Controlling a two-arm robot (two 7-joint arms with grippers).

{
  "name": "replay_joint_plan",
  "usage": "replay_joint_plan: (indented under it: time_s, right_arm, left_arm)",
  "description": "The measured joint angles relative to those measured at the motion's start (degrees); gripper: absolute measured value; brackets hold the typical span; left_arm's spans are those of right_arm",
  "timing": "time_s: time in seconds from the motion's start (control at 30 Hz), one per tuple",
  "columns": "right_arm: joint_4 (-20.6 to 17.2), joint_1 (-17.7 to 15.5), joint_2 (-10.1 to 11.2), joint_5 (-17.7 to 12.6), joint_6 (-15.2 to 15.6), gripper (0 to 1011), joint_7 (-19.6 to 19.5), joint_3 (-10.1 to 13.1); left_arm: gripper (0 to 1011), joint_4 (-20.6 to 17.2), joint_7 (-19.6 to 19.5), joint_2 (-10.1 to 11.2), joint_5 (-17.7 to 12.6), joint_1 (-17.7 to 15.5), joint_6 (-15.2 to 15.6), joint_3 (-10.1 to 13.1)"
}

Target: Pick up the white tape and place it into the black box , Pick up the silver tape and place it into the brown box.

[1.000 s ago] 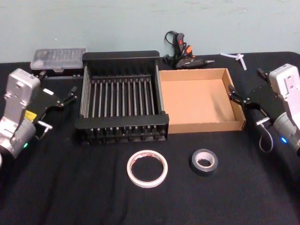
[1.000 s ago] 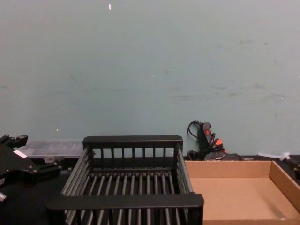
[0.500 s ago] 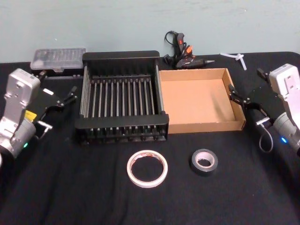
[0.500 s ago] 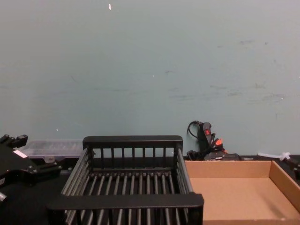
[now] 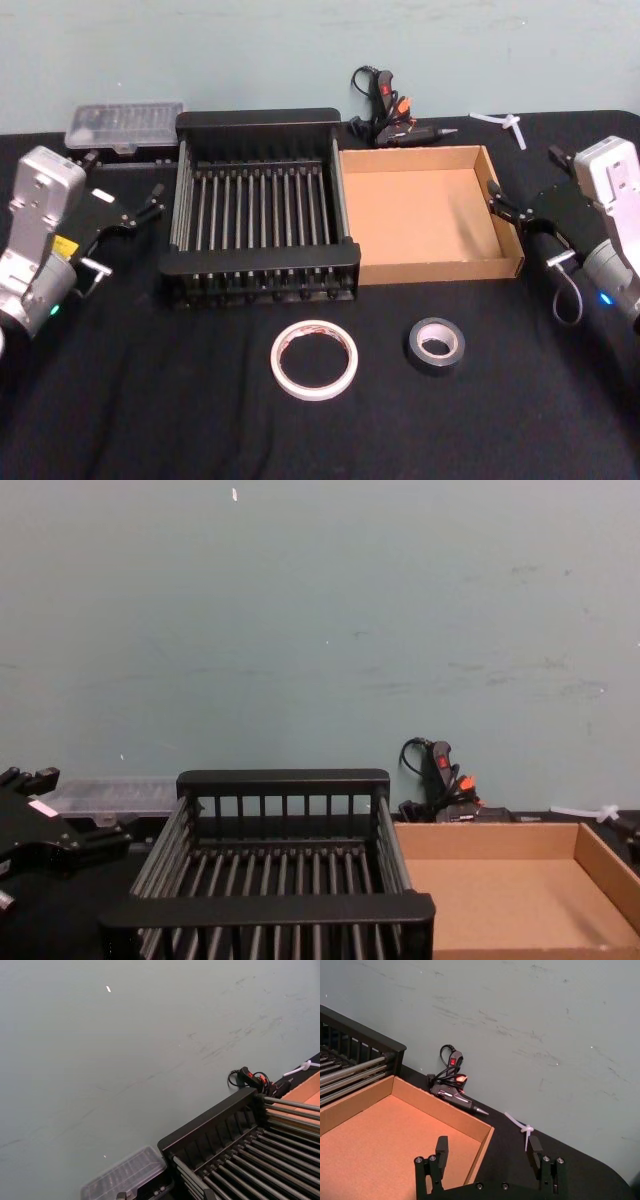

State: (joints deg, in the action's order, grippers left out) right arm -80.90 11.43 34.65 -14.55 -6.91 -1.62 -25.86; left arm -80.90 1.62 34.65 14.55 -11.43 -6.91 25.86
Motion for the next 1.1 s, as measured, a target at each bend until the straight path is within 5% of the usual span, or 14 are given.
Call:
replay_joint_plan:
  time_s: [0.67, 1.1]
  right_arm:
    - [-0.16, -0.16, -0.24, 0.01, 0.0, 1002, 0.86, 0.5]
    - [-5.68, -3.67, -0.27, -5.05, 3.61, 1002, 6.26, 3.69]
  left_arm:
    - [1002, 0.0, 0.0, 0.0, 0.0, 0.0, 0.0, 0.0]
    - [1002, 0.0, 0.0, 0.0, 0.0, 0.0, 0.0, 0.0]
